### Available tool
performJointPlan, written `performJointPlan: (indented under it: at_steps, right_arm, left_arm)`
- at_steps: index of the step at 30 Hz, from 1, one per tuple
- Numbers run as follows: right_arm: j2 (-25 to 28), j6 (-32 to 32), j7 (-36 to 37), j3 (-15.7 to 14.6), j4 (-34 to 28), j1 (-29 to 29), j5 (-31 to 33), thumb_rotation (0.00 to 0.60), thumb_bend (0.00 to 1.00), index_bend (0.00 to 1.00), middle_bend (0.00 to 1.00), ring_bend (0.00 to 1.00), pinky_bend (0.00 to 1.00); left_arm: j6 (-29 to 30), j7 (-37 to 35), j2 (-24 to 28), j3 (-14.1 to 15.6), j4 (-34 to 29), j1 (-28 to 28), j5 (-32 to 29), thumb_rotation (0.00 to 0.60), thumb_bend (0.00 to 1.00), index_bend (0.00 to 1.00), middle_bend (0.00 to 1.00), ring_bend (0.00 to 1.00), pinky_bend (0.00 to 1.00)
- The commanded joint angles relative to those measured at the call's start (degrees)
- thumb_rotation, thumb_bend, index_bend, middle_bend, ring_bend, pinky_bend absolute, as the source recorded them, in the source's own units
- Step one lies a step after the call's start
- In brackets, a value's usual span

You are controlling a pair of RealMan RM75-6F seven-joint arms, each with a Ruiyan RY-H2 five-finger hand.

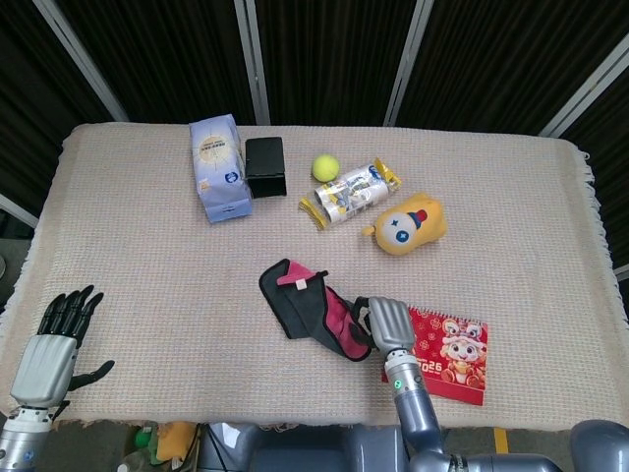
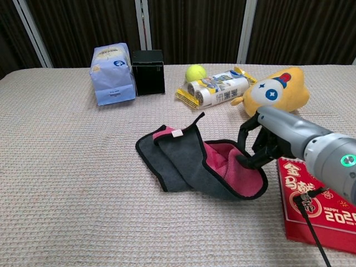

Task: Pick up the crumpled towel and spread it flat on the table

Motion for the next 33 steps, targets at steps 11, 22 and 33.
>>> performJointPlan:
  at_steps: [11,22,33]
  right_arm:
    - [6.4,4.1,2.0,4.7,-5.2,0.1,-9.2,0.600,0.58,0.65,1.00,1.00,0.93]
    - [8.4,5.3,-1.1,8.5,-8.5,2.4,-10.3,0.600,0.58,0.65,1.00,1.00,0.93]
    - [7.4,7.2,-5.3,13.7,-10.8,6.9,-10.0,0.600,0.58,0.66,1.00,1.00,0.93]
  left_arm:
    - [-0.3,0.3,0.0,-0.2,-0.1,-0.2,-0.5,0.600,0.00,0.00,0.00,0.00,0.00]
    - [-0.9,0.9,-0.4,-0.2,-0.2,-0.5,-0.5,0.600,0.00,0.00,0.00,0.00,0.00]
    - [-1.5,0.1,-0.3,-0.8,0.0,-0.9,-1.7,0.600,0.00,0.00,0.00,0.00,0.00]
